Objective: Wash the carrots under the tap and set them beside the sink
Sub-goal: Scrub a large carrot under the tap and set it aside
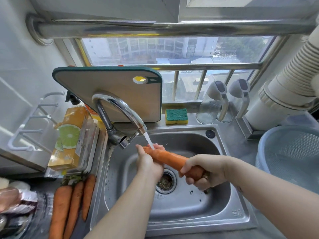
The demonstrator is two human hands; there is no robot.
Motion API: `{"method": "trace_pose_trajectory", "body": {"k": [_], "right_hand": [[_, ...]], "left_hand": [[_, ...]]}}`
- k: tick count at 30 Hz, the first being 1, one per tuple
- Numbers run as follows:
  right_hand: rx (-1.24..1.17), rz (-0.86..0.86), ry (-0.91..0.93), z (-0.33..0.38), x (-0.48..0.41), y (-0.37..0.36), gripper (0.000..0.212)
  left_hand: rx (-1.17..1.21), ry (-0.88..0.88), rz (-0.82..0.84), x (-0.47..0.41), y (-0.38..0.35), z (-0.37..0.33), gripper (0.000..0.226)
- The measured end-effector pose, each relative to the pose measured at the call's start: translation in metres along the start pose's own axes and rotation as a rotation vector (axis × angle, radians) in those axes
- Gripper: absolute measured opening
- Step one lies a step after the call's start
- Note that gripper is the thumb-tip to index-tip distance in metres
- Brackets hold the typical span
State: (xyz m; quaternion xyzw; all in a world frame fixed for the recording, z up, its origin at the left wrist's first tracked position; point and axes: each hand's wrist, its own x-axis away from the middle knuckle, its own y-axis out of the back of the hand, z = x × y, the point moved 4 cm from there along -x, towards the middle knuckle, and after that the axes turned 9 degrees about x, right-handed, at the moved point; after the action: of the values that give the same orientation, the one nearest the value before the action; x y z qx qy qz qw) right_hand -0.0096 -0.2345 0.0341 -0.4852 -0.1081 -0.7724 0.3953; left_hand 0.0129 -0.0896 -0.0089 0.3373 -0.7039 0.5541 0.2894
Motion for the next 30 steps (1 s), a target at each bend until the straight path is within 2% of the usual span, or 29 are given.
{"method": "trace_pose_trajectory", "body": {"k": [3,5,8,12,15,19,21,23,26,30], "right_hand": [[0.035,0.002,-0.017,0.003,-0.010,-0.001,0.026],[0.166,-0.099,-0.013,0.007,-0.018,0.001,0.029],[0.386,-0.296,0.080,0.020,-0.030,-0.001,0.044],[0.511,-0.411,0.221,0.027,-0.040,-0.009,0.055],[0.498,-0.391,0.237,0.028,-0.049,-0.019,0.057],[0.538,-0.477,0.349,0.036,-0.054,-0.035,0.050],[0.625,-0.544,0.403,0.040,-0.050,-0.037,0.045],[0.657,-0.560,0.424,0.039,-0.047,-0.036,0.041],[0.439,-0.513,0.420,0.031,-0.047,-0.028,0.038],[-0.290,-0.540,0.448,0.021,-0.048,-0.013,0.025]], "left_hand": [[-0.064,0.029,0.095,0.004,0.007,0.010,0.032],[-0.191,0.012,0.131,0.006,0.014,0.013,0.030],[-0.356,-0.019,0.205,0.007,0.021,0.010,0.024],[-0.431,-0.057,0.301,0.009,0.021,-0.010,0.035],[-0.518,-0.184,0.262,0.015,0.022,-0.022,0.035],[-0.581,-0.433,0.086,0.014,0.022,-0.032,0.016],[-0.530,-0.454,0.029,0.013,0.019,-0.034,0.007],[-0.433,-0.378,0.003,0.012,0.018,-0.033,0.015],[-0.236,-0.184,0.012,0.017,0.010,-0.032,0.028],[-0.107,0.001,0.087,0.014,0.010,-0.038,0.035]]}}
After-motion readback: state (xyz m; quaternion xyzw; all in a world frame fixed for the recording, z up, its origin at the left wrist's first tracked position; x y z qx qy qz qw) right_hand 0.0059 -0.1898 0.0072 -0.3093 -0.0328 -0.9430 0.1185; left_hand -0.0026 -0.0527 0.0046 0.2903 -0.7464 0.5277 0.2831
